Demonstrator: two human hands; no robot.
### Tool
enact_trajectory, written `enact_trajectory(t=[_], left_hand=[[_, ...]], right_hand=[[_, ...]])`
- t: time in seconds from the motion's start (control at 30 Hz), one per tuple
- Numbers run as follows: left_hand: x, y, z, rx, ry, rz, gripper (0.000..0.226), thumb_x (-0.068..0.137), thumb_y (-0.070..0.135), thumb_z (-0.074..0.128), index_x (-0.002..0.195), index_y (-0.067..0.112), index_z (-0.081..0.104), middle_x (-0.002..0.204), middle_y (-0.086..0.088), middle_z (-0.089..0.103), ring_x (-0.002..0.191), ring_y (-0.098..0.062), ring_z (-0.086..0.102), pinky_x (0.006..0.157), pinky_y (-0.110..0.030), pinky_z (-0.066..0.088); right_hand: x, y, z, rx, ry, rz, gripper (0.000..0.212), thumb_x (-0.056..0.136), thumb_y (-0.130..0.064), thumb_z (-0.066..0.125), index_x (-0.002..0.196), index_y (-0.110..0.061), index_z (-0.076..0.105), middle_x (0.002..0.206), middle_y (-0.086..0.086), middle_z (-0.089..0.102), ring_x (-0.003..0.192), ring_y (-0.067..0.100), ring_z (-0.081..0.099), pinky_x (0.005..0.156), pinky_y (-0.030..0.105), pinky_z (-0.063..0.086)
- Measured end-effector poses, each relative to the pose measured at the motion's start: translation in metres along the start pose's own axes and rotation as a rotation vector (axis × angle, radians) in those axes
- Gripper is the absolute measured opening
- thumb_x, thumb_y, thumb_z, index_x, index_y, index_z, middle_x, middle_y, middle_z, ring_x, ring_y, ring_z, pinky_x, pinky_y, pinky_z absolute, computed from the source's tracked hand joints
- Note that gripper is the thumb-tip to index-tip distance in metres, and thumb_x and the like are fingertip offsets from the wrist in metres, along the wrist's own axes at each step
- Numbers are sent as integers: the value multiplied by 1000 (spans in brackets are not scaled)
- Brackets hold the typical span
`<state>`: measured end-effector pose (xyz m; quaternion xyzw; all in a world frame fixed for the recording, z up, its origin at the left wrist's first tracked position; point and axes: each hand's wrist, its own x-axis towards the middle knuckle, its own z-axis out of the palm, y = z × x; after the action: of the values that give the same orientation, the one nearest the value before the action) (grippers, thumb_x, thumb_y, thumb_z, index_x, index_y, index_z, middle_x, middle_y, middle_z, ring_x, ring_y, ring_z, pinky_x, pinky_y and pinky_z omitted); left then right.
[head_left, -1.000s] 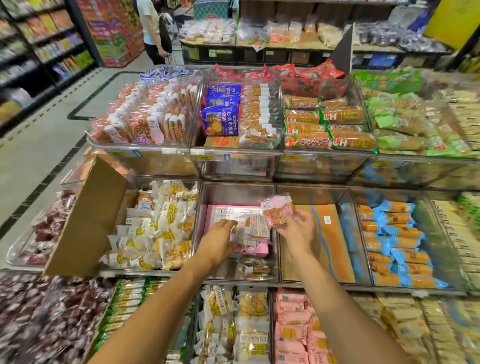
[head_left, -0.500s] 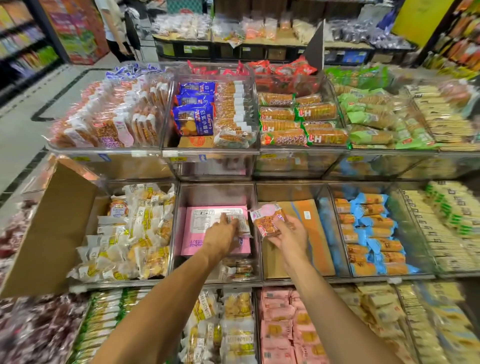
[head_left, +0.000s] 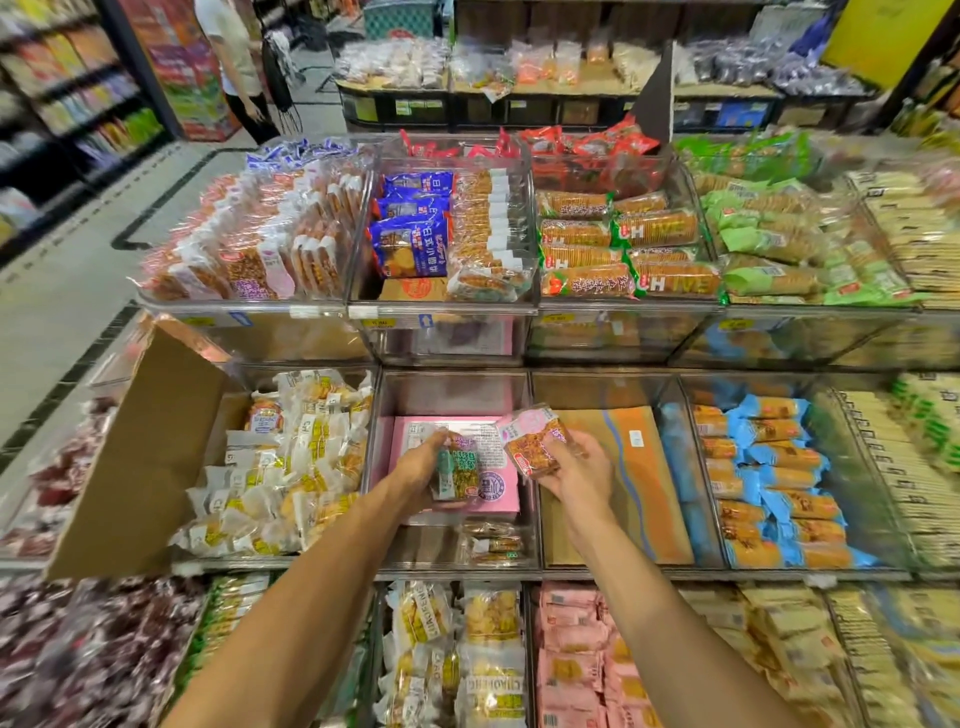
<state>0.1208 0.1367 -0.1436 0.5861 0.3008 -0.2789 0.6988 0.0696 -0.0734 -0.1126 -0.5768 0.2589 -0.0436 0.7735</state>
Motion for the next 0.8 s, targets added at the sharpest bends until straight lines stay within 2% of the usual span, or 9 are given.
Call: enact_trajectory(t=[0.1, 0.2, 0.27, 0.37, 0.47, 0.5, 0.57, 0.67, 0.8], left_hand=[[19, -13, -12, 26, 95, 25, 59, 99, 52, 64, 125, 0, 63, 108, -25, 76, 95, -45, 76, 81, -64, 61], [12, -15, -14, 14, 162, 48, 53, 99, 44, 65, 124, -3, 61, 112, -24, 74, 97, -42, 74, 88, -61, 60], [5, -10, -12, 72, 237, 41, 45, 105, 41, 57, 126, 1, 61, 112, -21, 71, 96, -38, 71, 86, -51, 60], [-4, 2, -5, 299, 305, 70, 31, 101, 15, 63, 123, -8, 62, 86, -14, 64, 73, -25, 60, 69, -35, 52], [-7, 14, 6, 451, 275, 100, 21, 98, 11, 70, 110, -6, 67, 91, -13, 72, 73, -25, 65, 70, -39, 61], [-9, 18, 8, 474, 258, 137, 14, 98, 12, 70, 100, -1, 69, 93, -14, 74, 76, -28, 69, 68, -41, 62], [-9, 24, 11, 523, 255, 247, 16, 93, 17, 70, 80, 10, 64, 88, -12, 71, 79, -30, 70, 65, -37, 59], [-1, 26, 5, 377, 256, 422, 20, 74, 28, 61, 82, 10, 55, 84, -14, 68, 87, -34, 69, 74, -50, 61], [-30, 28, -3, 173, 274, 592, 4, 96, 9, 54, 94, 10, 51, 94, -18, 62, 87, -38, 68, 76, -54, 63]], right_hand=[[2, 1, 7, -21, -22, -13, 24, 97, -3, 70, 121, -4, 64, 113, 17, 74, 100, 31, 75, 67, 32, 64], [4, 4, 11, -39, -31, -11, 20, 97, -4, 71, 115, -11, 66, 111, 13, 75, 97, 28, 76, 69, 36, 64], [5, 7, 12, -61, -40, 5, 21, 96, -4, 72, 115, -12, 66, 109, 12, 76, 92, 25, 77, 72, 40, 64], [6, 11, 10, -96, -33, 26, 21, 96, -5, 72, 116, -10, 66, 109, 12, 76, 89, 26, 77, 75, 43, 64], [5, 15, 6, -138, -25, 23, 24, 96, -8, 73, 119, -11, 66, 113, 11, 74, 93, 27, 76, 78, 43, 65], [5, 16, 4, -155, -16, 17, 27, 96, -9, 74, 121, -11, 65, 115, 10, 73, 95, 27, 76, 78, 43, 65], [5, 18, -1, -154, -4, 3, 24, 96, -8, 73, 118, -12, 65, 113, 10, 73, 93, 25, 76, 77, 43, 64], [7, 18, -7, -145, 28, -15, 20, 97, -6, 72, 112, -16, 63, 109, 7, 74, 86, 22, 75, 79, 49, 63], [13, 16, -9, -163, 79, -45, 22, 97, -12, 72, 112, -24, 60, 112, 5, 71, 89, 21, 72, 73, 42, 62]])
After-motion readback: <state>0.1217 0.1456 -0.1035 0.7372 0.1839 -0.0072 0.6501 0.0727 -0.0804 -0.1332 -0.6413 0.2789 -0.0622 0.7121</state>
